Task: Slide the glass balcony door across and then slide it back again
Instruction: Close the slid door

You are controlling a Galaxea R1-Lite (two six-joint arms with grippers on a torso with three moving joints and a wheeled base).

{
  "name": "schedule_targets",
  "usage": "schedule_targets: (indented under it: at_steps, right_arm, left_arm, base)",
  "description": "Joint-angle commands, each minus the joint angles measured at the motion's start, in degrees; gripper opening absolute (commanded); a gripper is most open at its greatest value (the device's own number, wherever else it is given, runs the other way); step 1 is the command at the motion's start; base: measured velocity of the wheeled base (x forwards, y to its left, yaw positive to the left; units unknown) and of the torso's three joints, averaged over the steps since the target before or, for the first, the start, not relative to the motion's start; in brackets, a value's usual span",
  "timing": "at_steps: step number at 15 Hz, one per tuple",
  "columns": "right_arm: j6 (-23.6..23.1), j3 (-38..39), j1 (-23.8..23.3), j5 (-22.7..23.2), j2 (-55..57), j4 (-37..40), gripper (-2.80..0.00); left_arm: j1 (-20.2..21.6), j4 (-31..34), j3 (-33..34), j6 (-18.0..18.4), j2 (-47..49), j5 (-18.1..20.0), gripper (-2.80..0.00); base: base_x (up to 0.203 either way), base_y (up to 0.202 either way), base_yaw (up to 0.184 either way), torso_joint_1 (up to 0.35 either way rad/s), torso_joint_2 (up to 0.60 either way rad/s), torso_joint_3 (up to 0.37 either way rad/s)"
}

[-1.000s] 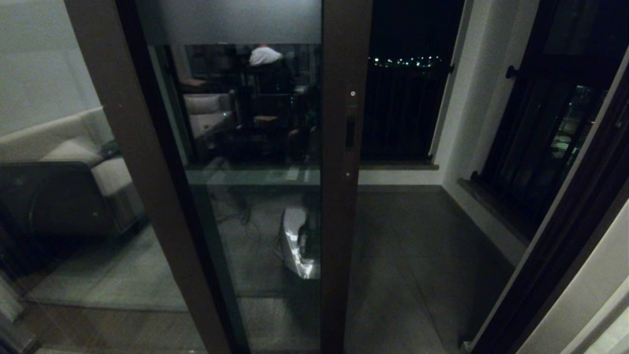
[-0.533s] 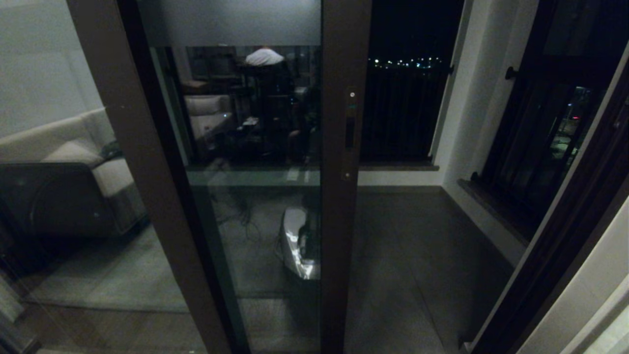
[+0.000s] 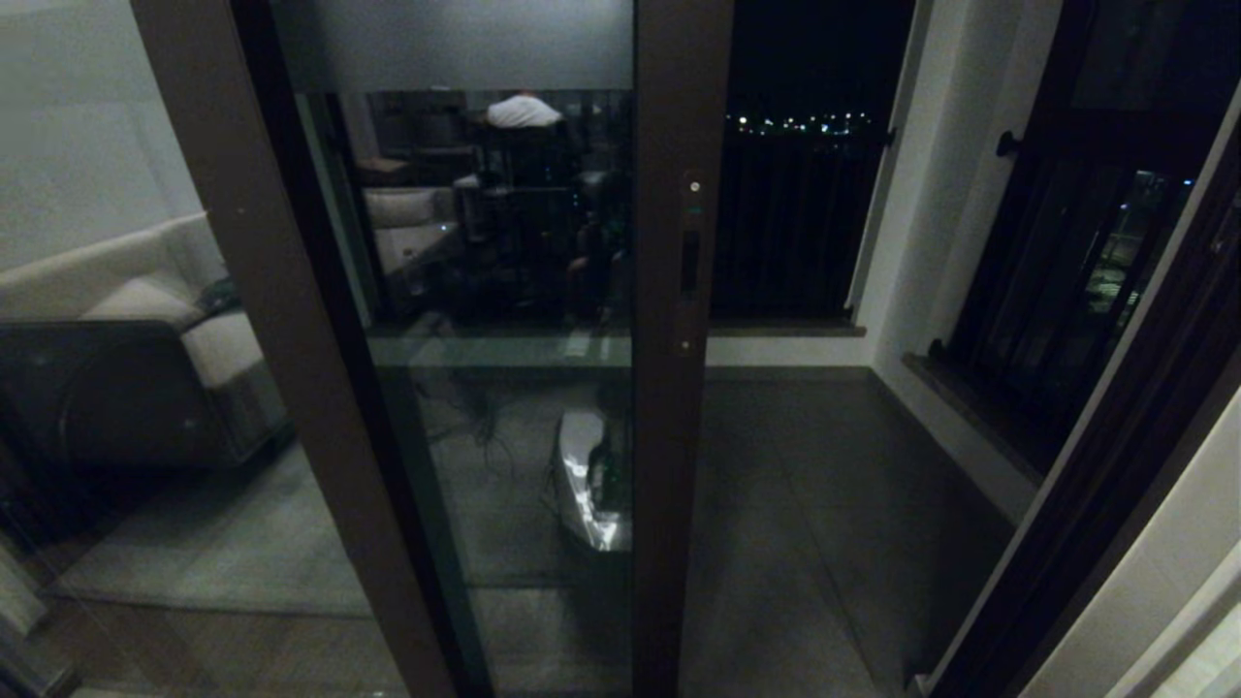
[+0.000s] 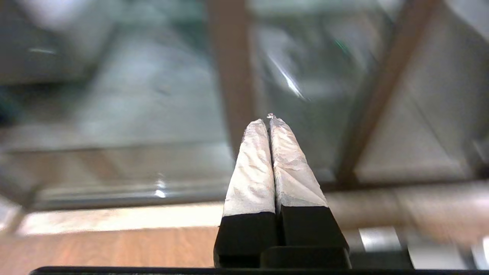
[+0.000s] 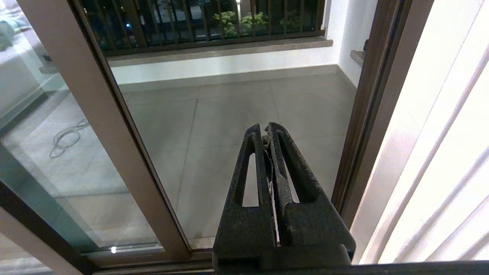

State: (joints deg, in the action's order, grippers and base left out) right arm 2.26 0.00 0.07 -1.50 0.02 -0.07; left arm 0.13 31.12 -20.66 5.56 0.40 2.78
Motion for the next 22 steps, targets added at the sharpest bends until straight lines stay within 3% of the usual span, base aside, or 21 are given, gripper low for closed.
schedule_targets:
  at_steps: [1, 4, 5, 6, 9, 12, 20, 22]
  right_arm:
    - [0.0, 0.0, 0.0, 0.0, 0.1, 0.0, -2.80]
    - [0.0, 0.0, 0.0, 0.0, 0.1, 0.0, -2.80]
    - [0.0, 0.0, -0.1, 0.0, 0.1, 0.0, -2.80]
    - [0.0, 0.0, 0.0, 0.0, 0.1, 0.0, -2.80]
    - [0.0, 0.0, 0.0, 0.0, 0.1, 0.0, -2.80]
    - [-0.7, 0.0, 0.0, 0.1, 0.1, -0.1, -2.80]
    - [-0.5, 0.0, 0.0, 0.1, 0.1, 0.0, -2.80]
    - [-1.0, 0.0, 0.0, 0.1, 0.1, 0.1, -2.80]
  left_arm:
    - [0.0, -5.8, 7.1, 1.8, -0.5, 2.9, -2.80]
    - [0.0, -23.8, 17.6, 1.4, -0.4, 0.2, -2.80]
    - [0.0, -25.2, 17.8, 0.8, -0.4, 0.1, -2.80]
    - [-0.1, -22.8, 17.8, 0.2, -0.4, -0.1, -2.80]
    - [-0.1, -22.6, 17.8, 5.2, -0.4, 0.3, -2.80]
    - [-0.1, -22.6, 17.7, -2.7, -0.5, -0.8, -2.80]
    - [-0.1, -22.6, 17.8, -3.2, -0.5, -1.2, -2.80]
    - [-0.1, -22.6, 17.7, -4.3, -0.5, -3.1, -2.80]
  base:
    - [0.000, 0.000, 0.000, 0.000, 0.00, 0.000]
    - [0.000, 0.000, 0.000, 0.000, 0.00, 0.000]
    - [0.000, 0.000, 0.000, 0.000, 0.00, 0.000]
    - [0.000, 0.000, 0.000, 0.000, 0.00, 0.000]
    - [0.000, 0.000, 0.000, 0.000, 0.00, 0.000]
    - [0.000, 0.000, 0.000, 0.000, 0.00, 0.000]
    - [0.000, 0.000, 0.000, 0.000, 0.00, 0.000]
    - [0.000, 0.000, 0.000, 0.000, 0.00, 0.000]
